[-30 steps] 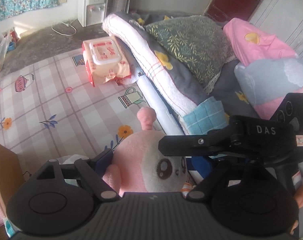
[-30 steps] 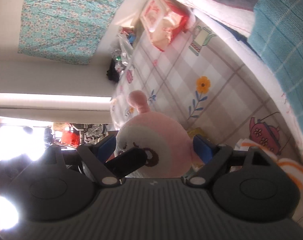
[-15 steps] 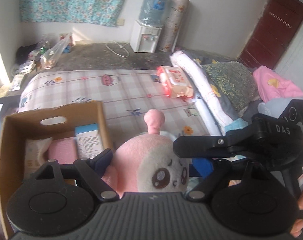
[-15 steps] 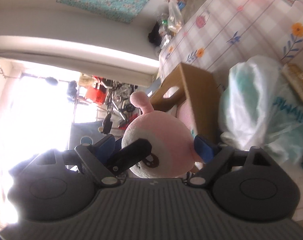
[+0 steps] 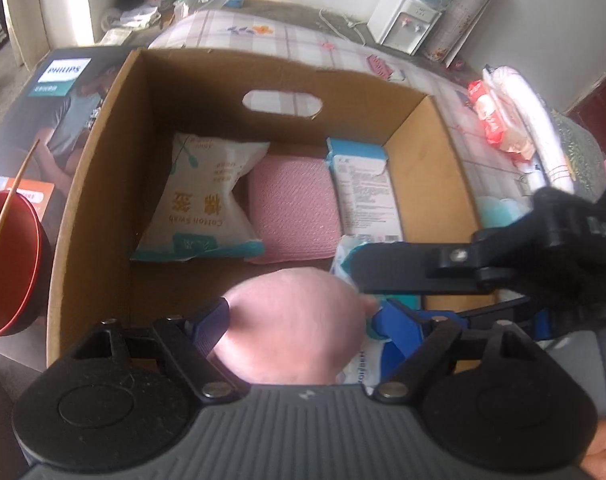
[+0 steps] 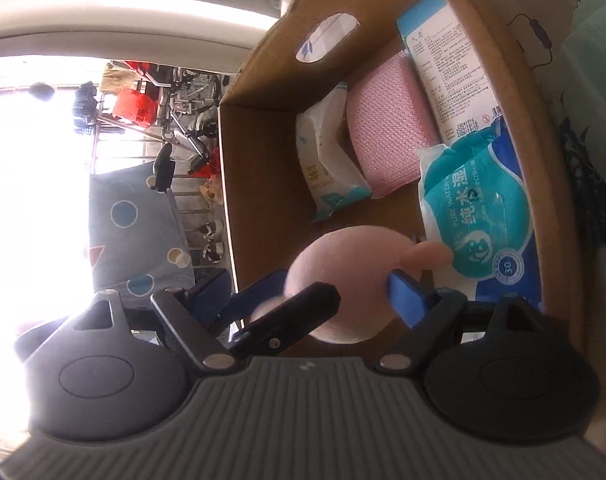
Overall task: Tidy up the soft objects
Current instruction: 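Carry the bunny with the left gripper and lower it into the box, then release the bunny and move the right gripper to the light-blue towel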
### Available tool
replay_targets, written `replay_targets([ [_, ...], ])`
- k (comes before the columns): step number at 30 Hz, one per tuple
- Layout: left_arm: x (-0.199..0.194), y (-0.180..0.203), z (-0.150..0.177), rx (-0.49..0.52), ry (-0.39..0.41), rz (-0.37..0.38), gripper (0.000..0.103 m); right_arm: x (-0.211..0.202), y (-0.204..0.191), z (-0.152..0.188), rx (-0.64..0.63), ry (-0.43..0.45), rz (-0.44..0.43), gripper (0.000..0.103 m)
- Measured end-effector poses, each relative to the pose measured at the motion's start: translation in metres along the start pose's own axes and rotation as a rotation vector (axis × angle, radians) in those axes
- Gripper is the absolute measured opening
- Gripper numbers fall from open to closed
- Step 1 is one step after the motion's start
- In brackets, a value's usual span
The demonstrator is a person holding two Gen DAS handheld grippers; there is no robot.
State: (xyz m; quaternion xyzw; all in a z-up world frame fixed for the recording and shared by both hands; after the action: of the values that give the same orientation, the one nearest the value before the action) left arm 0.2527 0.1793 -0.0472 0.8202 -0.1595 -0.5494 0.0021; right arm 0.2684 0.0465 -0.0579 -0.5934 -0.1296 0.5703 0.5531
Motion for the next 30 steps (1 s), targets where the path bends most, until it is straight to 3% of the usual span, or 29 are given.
replay_targets([
  [3,0.018,-0.014,0.002,-0.041,-0.040,-0.007,0.083,-0.004,-0.003,0.000,-0.033,0.016,-0.004,0.080],
  [6,0.018,-0.019,0.001,-0.050,-0.026,-0.013,0.083,-0.020,-0.010,0.002,-0.095,0.051,-0.012,0.080],
  [11,0.002,-0.011,0.004,0.026,0.003,-0.033,0.083,-0.057,-0.010,0.014,-0.173,0.099,-0.065,0.082],
  [16,-0.002,-0.003,0.016,0.059,-0.036,-0.052,0.083,-0.101,0.004,0.038,-0.234,0.136,-0.142,0.082],
  [22,0.011,-0.009,0.030,-0.008,-0.092,-0.064,0.083,-0.151,0.047,0.071,-0.284,0.255,-0.187,0.082],
  [30,-0.017,0.021,0.029,-0.009,0.041,-0.003,0.084,-0.196,0.147,0.094,-0.168,0.450,-0.165,0.082],
])
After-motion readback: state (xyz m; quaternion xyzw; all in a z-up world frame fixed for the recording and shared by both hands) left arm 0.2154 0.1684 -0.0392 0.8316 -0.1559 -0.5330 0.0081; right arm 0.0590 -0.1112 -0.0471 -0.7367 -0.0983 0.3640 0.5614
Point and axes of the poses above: each gripper's, at about its wrist camera, not at the fingertips, and x roughly the way its jaws point, y to its right, z to its underside, the point moved 3 cm from there along x, roughly the way its jaws point, and after that the axes turned 13 degrees about x, right-handed, at the moved point
